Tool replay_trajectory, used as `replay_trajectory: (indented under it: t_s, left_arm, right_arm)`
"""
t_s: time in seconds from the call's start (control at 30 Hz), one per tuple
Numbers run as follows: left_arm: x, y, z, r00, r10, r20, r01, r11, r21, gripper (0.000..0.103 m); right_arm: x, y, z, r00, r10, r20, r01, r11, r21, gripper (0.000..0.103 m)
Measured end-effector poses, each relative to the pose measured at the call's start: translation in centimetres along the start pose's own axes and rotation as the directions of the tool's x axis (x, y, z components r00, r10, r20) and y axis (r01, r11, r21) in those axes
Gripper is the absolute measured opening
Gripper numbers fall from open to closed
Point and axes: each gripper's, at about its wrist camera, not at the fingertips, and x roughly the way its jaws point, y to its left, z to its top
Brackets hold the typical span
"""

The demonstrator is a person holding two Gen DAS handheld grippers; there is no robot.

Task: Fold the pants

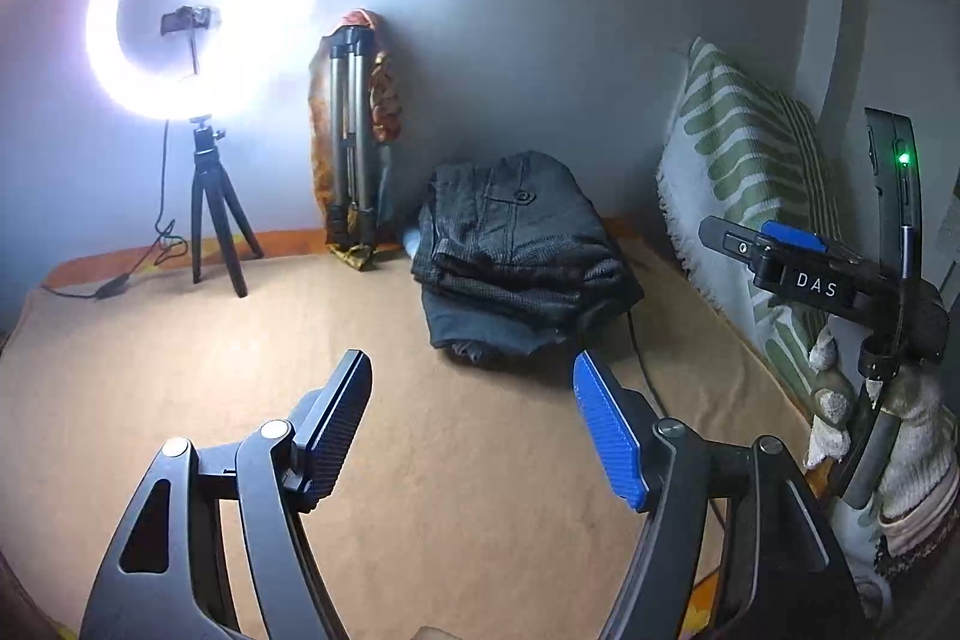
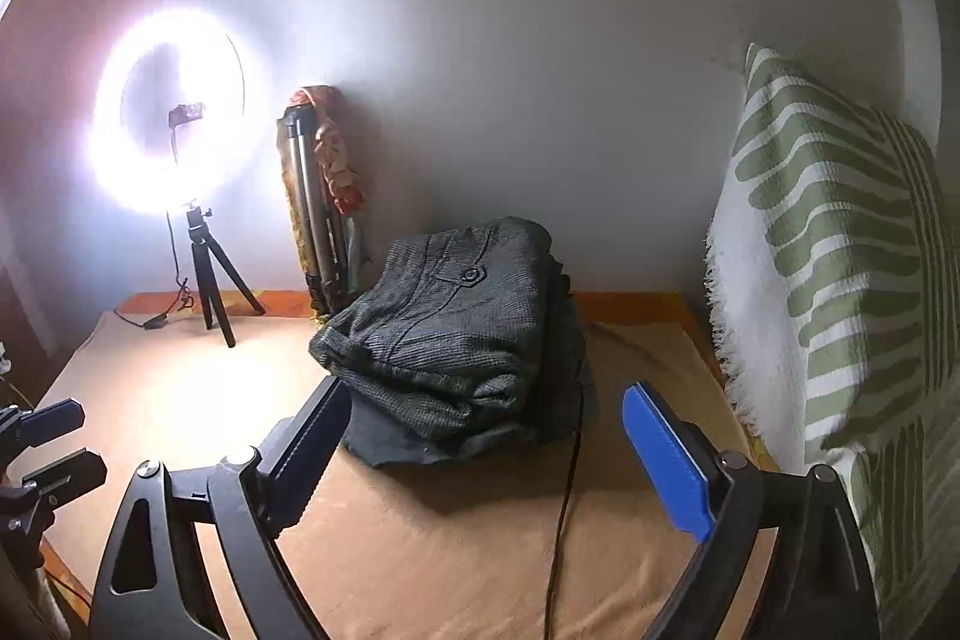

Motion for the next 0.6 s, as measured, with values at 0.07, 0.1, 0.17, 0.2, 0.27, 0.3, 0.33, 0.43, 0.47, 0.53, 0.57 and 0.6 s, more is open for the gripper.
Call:
replay_trajectory:
  t_s: [0.07,0.1,0.17,0.2,0.27,0.3,0.33,0.43,0.47,0.53,0.57,0.6]
  left_arm:
    - [-0.4,0.3,-0.6,1.0,-0.006,-0.001,0.006,1.0,0.005,0.072]
    - [-0.6,0.5,-0.8,1.0,-0.005,-0.001,0.005,1.0,0.006,0.073]
    - [-0.9,0.8,-1.4,1.0,0.004,0.004,-0.004,1.0,0.01,0.075]
    - [-1.0,1.0,-1.6,1.0,0.007,0.005,-0.007,1.0,0.013,0.075]
    - [-1.1,1.3,-2.0,1.0,0.012,0.002,-0.012,1.0,0.017,0.075]
    - [-1.1,1.5,-2.2,1.0,0.014,0.0,-0.014,1.0,0.017,0.075]
    - [-1.1,1.7,-2.4,1.0,0.015,-0.002,-0.015,1.0,0.015,0.075]
    - [-1.0,2.4,-2.9,1.0,0.008,-0.007,-0.008,1.0,-0.005,0.075]
    - [-0.9,2.7,-3.0,1.0,0.007,-0.008,-0.008,1.0,-0.013,0.075]
    - [-0.8,3.1,-3.2,1.0,0.017,-0.004,-0.017,1.0,-0.023,0.075]
    - [-0.8,3.2,-3.2,1.0,0.024,-0.003,-0.024,0.999,-0.022,0.075]
    - [-0.7,3.3,-3.3,0.999,0.032,-0.005,-0.032,0.999,-0.019,0.075]
  right_arm:
    - [-0.5,0.4,-0.5,1.0,0.004,0.003,-0.004,1.0,0.008,0.095]
    - [-0.7,0.5,-0.7,1.0,0.007,0.005,-0.007,1.0,0.011,0.095]
    - [-1.2,0.8,-1.2,1.0,0.008,0.011,-0.009,1.0,0.017,0.097]
    - [-1.5,1.1,-1.5,1.0,0.003,0.016,-0.004,1.0,0.018,0.098]
    - [-1.9,1.6,-2.0,1.0,-0.009,0.027,0.008,1.0,0.018,0.101]
    - [-2.0,1.8,-2.2,0.999,-0.012,0.03,0.011,1.0,0.017,0.101]
    - [-2.0,2.1,-2.4,0.999,-0.014,0.031,0.013,1.0,0.017,0.101]
    - [-2.0,2.8,-3.0,0.999,-0.013,0.031,0.013,1.0,0.017,0.103]
    - [-1.9,3.1,-3.3,1.0,-0.008,0.029,0.007,1.0,0.018,0.103]
    - [-1.8,3.4,-3.7,1.0,-0.002,0.023,0.002,1.0,0.016,0.103]
    - [-1.7,3.7,-3.9,1.0,-0.002,0.021,0.002,1.0,0.01,0.103]
    - [-1.6,3.9,-4.1,1.0,-0.004,0.021,0.003,1.0,0.007,0.103]
